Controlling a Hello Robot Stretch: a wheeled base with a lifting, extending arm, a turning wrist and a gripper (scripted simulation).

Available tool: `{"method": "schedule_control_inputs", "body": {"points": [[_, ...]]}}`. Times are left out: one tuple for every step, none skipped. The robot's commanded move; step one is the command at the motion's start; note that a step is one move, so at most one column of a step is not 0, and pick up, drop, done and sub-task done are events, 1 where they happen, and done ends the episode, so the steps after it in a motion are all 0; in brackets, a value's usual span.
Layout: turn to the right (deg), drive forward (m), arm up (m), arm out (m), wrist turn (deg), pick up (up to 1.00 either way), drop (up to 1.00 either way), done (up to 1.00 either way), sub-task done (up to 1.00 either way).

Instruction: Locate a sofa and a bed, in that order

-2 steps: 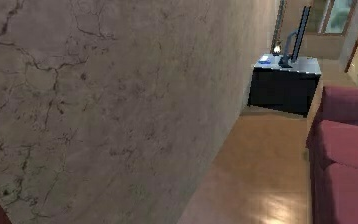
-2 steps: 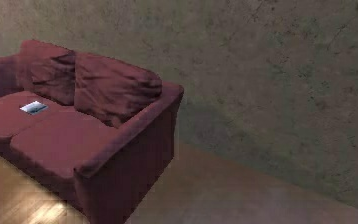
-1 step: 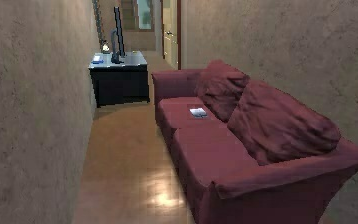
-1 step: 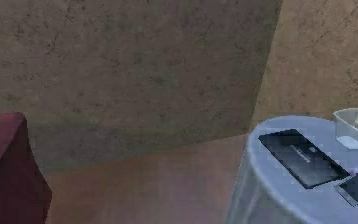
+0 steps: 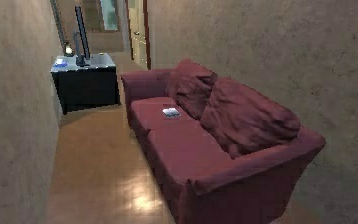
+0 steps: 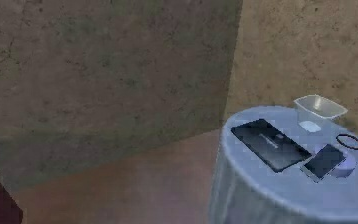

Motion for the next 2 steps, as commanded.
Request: {"method": "schedule_control_inputs", "body": {"points": [[0.0, 0.00, 0.00, 0.00, 0.0, 0.00, 0.00, 0.00, 1.00], [-45.0, 0.00, 0.00, 0.00, 0.0, 0.00, 0.00, 0.00, 0.00]]}}
